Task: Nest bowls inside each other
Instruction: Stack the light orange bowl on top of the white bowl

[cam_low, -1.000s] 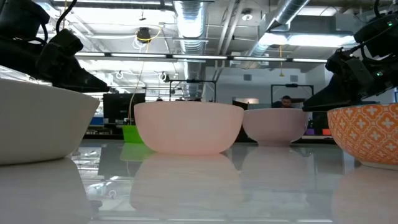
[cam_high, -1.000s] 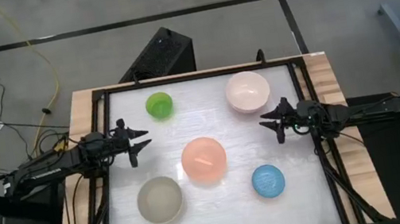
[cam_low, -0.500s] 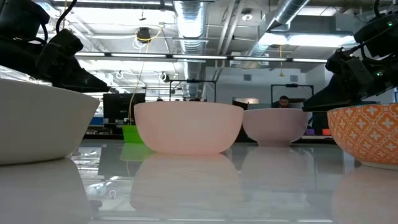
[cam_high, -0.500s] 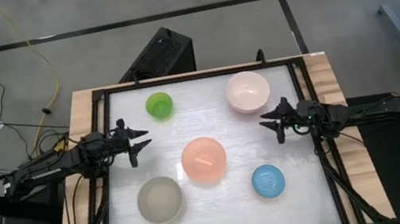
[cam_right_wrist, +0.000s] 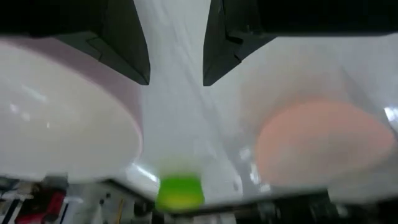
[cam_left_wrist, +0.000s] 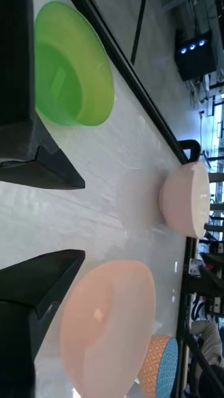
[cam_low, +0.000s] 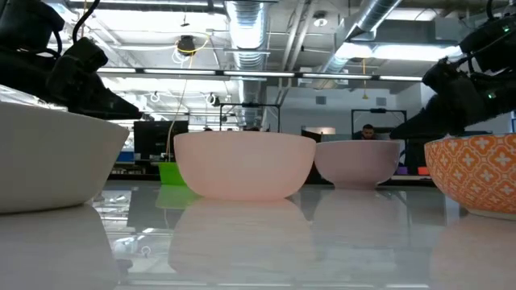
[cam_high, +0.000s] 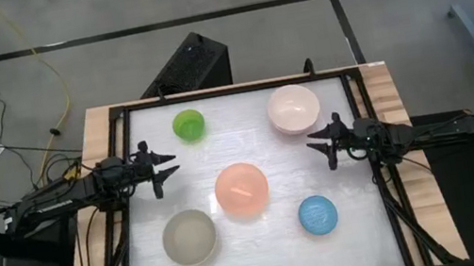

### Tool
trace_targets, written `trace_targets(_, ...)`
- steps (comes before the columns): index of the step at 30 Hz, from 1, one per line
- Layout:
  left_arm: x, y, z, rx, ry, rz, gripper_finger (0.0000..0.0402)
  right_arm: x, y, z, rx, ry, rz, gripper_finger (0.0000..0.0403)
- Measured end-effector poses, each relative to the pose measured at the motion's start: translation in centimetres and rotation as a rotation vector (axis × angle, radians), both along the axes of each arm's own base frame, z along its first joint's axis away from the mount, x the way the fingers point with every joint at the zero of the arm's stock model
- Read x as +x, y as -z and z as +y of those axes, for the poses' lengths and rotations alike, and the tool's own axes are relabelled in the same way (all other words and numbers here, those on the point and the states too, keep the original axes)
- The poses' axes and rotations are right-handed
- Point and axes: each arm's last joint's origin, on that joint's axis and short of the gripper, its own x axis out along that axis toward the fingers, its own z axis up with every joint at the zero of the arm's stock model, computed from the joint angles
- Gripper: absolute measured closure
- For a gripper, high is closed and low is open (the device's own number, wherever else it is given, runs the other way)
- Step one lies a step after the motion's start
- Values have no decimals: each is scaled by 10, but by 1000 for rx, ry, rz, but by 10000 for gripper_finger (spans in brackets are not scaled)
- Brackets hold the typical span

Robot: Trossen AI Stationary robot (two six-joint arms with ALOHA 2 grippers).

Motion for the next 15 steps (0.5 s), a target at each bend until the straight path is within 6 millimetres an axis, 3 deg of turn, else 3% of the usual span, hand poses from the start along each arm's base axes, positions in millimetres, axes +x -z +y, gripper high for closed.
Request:
trace_targets(10, 0, 0, 0, 0, 0, 0, 244, 3, -19, 0, 201, 39, -246, 235)
trace_targets(15, 0, 0, 0, 0, 0, 0, 244, 9, -47, 7, 229, -109, -327, 235)
